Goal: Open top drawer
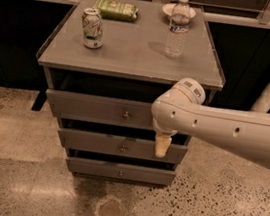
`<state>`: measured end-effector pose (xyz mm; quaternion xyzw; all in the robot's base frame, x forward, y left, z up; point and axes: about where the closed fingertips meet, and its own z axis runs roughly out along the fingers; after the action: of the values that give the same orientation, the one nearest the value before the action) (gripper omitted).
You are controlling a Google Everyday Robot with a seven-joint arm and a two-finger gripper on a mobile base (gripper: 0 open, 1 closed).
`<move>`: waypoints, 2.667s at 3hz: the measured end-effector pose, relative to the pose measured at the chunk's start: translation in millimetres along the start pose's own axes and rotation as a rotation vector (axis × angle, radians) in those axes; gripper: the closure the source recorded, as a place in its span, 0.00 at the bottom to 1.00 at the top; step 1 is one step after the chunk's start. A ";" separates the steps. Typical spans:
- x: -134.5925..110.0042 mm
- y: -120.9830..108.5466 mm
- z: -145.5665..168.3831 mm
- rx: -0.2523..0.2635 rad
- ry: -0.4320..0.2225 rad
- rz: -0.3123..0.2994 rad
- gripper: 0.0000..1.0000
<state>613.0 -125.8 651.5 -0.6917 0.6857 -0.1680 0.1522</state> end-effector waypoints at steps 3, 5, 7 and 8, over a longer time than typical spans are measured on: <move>0.0 -14.6 12.0 -0.019 -0.028 0.047 0.00; -2.3 -42.7 37.5 -0.054 -0.075 0.030 0.00; -2.0 -41.1 37.6 -0.055 -0.073 0.031 0.37; -2.0 -41.1 37.6 -0.055 -0.073 0.031 0.61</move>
Offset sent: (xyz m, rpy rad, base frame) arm 0.0023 -0.0001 0.0014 0.0277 -0.0049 -0.0513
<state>666.4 -124.0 635.8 -0.6907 0.6946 -0.1212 0.1605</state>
